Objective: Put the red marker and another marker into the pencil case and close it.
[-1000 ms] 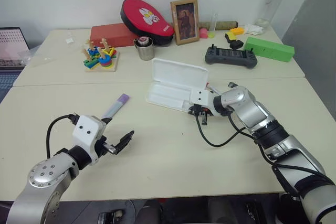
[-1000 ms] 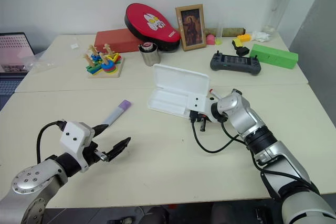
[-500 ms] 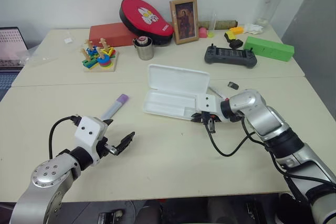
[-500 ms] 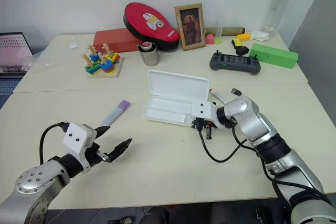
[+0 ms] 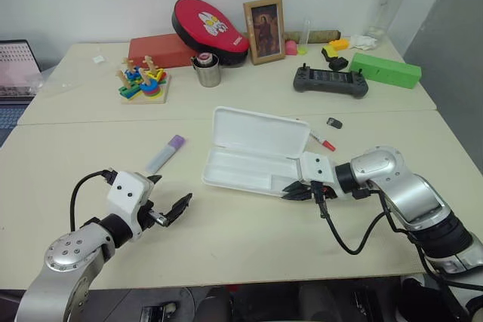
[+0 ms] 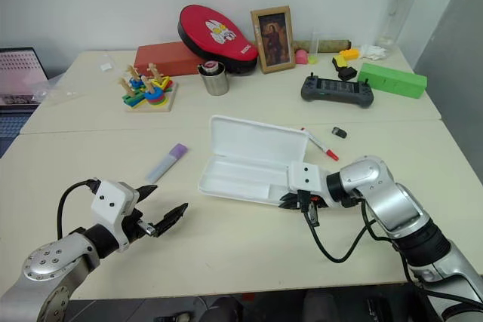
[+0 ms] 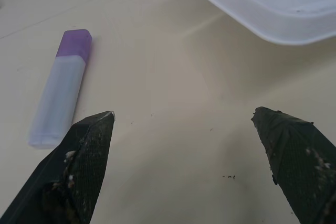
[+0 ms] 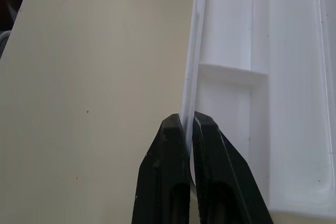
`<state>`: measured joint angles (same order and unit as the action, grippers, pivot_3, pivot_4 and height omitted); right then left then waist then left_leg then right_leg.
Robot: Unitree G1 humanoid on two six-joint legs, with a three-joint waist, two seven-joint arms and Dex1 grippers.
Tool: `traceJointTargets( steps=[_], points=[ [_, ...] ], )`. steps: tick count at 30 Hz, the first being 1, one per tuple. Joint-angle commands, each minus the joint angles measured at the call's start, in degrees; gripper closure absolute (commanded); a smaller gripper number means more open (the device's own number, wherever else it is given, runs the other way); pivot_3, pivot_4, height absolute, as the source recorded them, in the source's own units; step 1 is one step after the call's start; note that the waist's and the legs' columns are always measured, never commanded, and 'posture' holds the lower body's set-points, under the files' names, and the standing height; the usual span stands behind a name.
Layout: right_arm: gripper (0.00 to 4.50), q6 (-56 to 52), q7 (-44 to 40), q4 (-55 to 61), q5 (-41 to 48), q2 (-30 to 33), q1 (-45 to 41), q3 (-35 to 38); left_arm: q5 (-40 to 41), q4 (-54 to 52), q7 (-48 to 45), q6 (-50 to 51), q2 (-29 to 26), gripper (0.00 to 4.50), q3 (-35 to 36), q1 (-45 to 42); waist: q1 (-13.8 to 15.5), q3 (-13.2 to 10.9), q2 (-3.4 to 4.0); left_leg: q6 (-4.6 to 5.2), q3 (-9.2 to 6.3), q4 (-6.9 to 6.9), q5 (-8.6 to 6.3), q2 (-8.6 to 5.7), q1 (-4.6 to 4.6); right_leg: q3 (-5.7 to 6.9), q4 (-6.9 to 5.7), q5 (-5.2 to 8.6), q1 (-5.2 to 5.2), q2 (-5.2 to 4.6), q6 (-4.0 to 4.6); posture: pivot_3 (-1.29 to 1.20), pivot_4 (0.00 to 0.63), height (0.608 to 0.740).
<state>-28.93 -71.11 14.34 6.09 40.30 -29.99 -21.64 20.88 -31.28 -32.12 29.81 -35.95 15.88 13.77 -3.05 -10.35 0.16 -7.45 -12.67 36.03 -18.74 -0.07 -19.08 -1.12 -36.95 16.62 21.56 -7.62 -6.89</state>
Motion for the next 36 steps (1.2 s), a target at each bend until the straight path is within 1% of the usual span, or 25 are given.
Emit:
traceJointTargets(
  steps=[1,11,13,14,15,22,25,27,29,32,36],
  points=[
    [4.46,2.5,0.2,2.0,-1.4,0.8,0.2,-1.2,-0.5,-0.2,-0.5,-1.0,-0.9,0.0,0.8,-0.3,0.0,0.0,0.0,0.0,0.01,0.0,0.0,0.0,0.0,0.0,0.0,0.0,0.01,0.0,0.0,0.0,0.15,0.74],
    [4.46,7.0,0.1,-0.1,-3.8,1.2,0.6,-3.5,-1.1,-0.1,-1.2,-0.9,-1.1,0.0,0.9,-0.6,0.0,0.0,-0.02,0.0,0.0,0.0,0.0,0.0,0.01,0.0,-0.01,0.0,0.0,0.0,0.0,0.0,0.15,0.74],
    [3.91,7.9,0.1,-0.5,-4.2,1.3,0.5,-3.8,-1.2,-0.1,-1.3,-0.8,-1.1,0.0,1.0,-0.6,0.0,0.0,-0.02,0.0,0.0,0.0,0.0,0.0,0.01,0.0,-0.01,0.0,0.0,0.0,0.0,0.0,0.15,0.74],
    [3.78,8.0,0.1,-0.5,-4.3,1.3,0.5,-3.8,-1.2,-0.1,-1.3,-0.8,-1.1,0.0,1.0,-0.5,0.0,0.0,-0.02,0.0,0.0,0.0,0.0,0.0,0.01,0.0,-0.01,0.0,0.0,0.0,0.0,0.0,0.15,0.74],
    [3.47,8.1,-0.1,-0.5,-4.1,1.3,0.6,-3.8,-1.2,-0.1,-1.3,-0.9,-1.1,0.0,1.1,-0.5,0.0,0.0,-0.02,0.0,0.0,0.0,0.0,0.0,0.01,0.0,-0.01,0.0,0.0,0.0,0.0,0.0,0.15,0.74],
    [1.75,8.3,-0.5,-0.4,-3.4,1.1,0.6,-3.1,-1.3,-0.1,-1.3,-0.8,-1.0,0.0,0.9,-0.5,0.0,0.0,-0.02,0.0,0.0,0.0,0.0,0.0,0.01,0.0,-0.01,0.0,0.0,0.0,0.0,0.0,0.15,0.74],
    [1.05,7.4,-1.1,0.0,-1.6,1.2,0.3,-1.9,-1.3,0.0,-1.3,-0.9,-1.0,0.0,0.8,-0.4,0.0,0.0,-0.02,0.0,0.0,0.0,0.0,0.0,0.01,0.0,-0.01,0.0,0.0,0.0,0.0,0.0,0.15,0.74],
    [0.66,7.4,-1.4,0.2,0.6,1.1,-0.2,0.0,-0.8,-0.2,-1.7,-0.7,-1.0,0.0,0.8,-0.2,0.0,0.0,-0.02,0.0,0.0,0.0,0.0,0.0,0.01,0.01,-0.01,0.0,-0.01,0.0,0.0,0.0,0.15,0.74],
    [0.17,6.9,-1.5,0.5,2.7,0.9,-0.5,1.7,0.1,-0.7,-2.6,-0.4,-1.2,0.0,0.8,0.2,0.0,0.0,-0.02,0.0,0.0,0.01,0.0,0.0,0.01,0.01,-0.01,0.0,-0.02,0.0,0.0,0.0,0.15,0.74],
    [0.17,5.1,-2.9,2.2,6.2,1.7,-0.6,3.7,1.4,-1.6,-4.1,0.1,-1.7,0.0,1.5,0.8,0.0,0.0,-0.02,0.0,0.0,0.0,0.0,0.0,0.01,0.0,0.0,0.0,-0.02,0.0,0.0,0.0,0.15,0.74],
    [0.17,3.3,-2.0,2.7,8.4,2.0,-0.7,6.2,2.2,-2.1,-5.1,0.5,-2.7,0.0,2.7,1.1,0.1,0.0,-0.02,0.0,0.0,0.0,0.0,0.0,0.01,0.01,0.0,0.0,-0.04,0.0,0.0,0.0,0.15,0.74]
  ],
)
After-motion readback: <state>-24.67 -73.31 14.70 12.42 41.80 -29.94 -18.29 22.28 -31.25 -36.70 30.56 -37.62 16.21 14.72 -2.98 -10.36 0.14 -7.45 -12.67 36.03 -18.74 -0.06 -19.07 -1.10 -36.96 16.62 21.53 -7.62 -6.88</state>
